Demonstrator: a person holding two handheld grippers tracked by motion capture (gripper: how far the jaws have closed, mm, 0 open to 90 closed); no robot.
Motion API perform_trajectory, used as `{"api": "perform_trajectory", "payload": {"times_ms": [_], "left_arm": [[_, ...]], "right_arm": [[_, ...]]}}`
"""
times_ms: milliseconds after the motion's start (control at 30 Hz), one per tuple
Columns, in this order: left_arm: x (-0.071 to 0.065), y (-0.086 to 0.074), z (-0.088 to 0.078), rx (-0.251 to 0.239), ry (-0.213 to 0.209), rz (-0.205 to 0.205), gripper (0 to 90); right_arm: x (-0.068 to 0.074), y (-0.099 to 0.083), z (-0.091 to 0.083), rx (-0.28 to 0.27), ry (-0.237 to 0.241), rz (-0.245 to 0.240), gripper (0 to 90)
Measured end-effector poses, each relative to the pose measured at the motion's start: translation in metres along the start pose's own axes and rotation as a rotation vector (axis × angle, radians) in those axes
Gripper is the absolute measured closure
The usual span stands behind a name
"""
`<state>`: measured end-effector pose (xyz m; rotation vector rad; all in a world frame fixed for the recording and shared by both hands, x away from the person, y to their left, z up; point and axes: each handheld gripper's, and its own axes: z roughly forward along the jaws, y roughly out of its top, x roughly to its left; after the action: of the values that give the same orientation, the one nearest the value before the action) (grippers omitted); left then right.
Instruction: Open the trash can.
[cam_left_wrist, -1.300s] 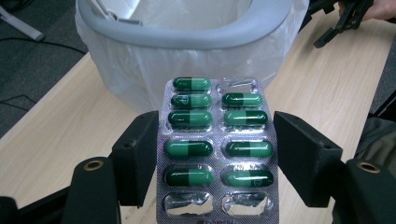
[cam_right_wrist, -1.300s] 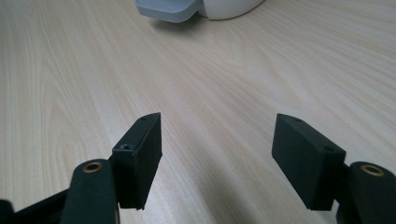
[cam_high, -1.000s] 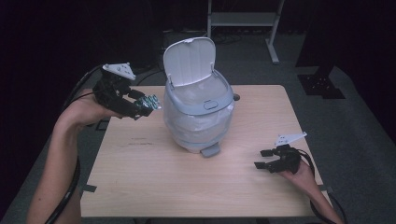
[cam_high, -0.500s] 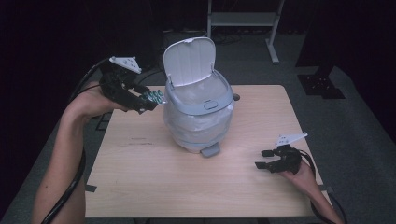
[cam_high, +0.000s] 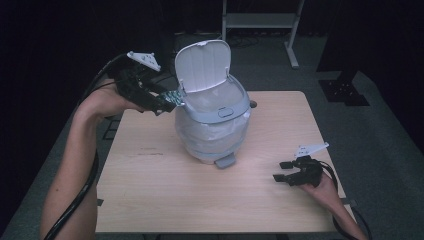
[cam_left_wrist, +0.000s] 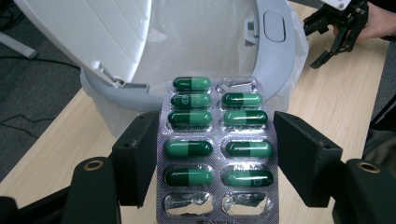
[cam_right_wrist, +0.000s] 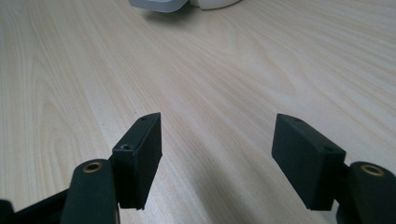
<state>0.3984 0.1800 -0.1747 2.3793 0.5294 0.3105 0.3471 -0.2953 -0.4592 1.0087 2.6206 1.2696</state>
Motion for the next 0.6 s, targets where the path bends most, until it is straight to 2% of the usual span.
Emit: {"api": "perform_trajectory", "payload": {"times_ms": [600], "left_arm": [[0.005,0.024,0.022,0.019,-0.032,0.027,33.3]], "right_arm": [[-0.002,-0.003,-0.002,-0.006,-0.007,0.014,32.1]]}}
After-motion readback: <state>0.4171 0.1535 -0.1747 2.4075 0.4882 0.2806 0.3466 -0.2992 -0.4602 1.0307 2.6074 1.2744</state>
